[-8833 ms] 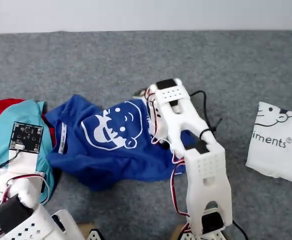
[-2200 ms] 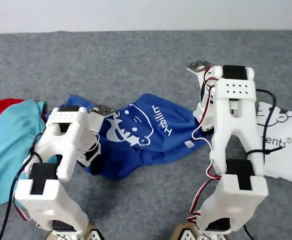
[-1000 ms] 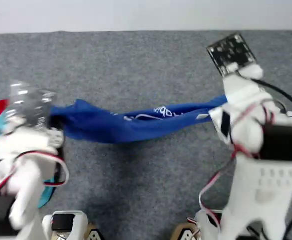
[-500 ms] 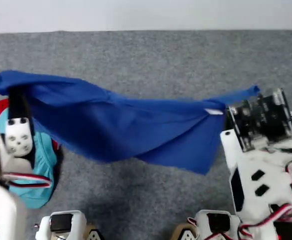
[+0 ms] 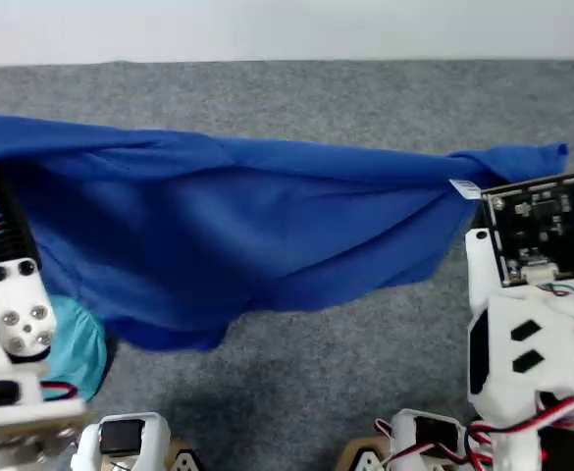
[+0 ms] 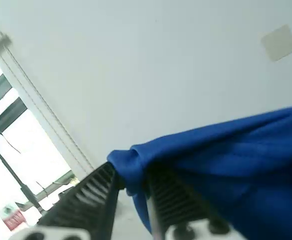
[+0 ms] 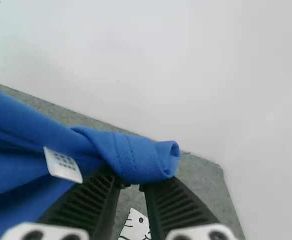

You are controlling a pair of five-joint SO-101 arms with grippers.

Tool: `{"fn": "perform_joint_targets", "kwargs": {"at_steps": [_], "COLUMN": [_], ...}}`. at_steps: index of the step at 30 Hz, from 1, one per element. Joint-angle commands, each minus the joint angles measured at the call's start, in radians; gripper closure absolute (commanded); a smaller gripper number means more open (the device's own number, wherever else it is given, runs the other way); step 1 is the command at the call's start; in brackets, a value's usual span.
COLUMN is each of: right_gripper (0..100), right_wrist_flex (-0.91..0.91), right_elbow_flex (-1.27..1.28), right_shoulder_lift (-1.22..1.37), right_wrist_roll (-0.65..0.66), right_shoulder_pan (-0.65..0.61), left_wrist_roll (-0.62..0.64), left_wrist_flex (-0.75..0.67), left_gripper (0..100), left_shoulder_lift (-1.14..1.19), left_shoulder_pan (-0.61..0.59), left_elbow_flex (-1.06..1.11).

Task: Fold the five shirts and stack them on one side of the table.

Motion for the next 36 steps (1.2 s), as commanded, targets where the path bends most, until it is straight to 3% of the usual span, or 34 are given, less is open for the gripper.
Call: {"fn": "perform_joint_targets", "kwargs": {"at_steps": [1, 10, 19, 23, 27, 36], "right_gripper": [98.8, 98.8, 98.8, 98.8, 98.8, 98.8], "right_wrist_flex": [0.024, 0.053, 0.249, 0.257, 0.249, 0.153], "right_elbow_flex": [-0.003, -0.015, -0.078, -0.078, -0.072, 0.19], "right_shoulder_lift": [0.031, 0.016, -0.133, -0.22, -0.269, -0.176], "right_wrist_roll": [0.002, 0.005, 0.092, 0.133, 0.199, 0.249], "right_shoulder_pan": [0.021, 0.021, 0.027, 0.031, 0.125, 0.157], "left_wrist_roll": [-0.083, -0.026, -0.015, -0.014, 0.021, 0.023], "left_wrist_flex": [-0.055, -0.046, 0.129, 0.144, 0.144, 0.144], "left_gripper": [99, 99, 99, 99, 99, 99], "left_shoulder_lift": [0.044, 0.044, -0.068, -0.106, -0.106, -0.014], "left_shoulder_pan": [-0.009, -0.011, -0.017, -0.086, -0.126, -0.123], "left_elbow_flex": [0.047, 0.071, -0.067, -0.111, -0.145, 0.084]}}
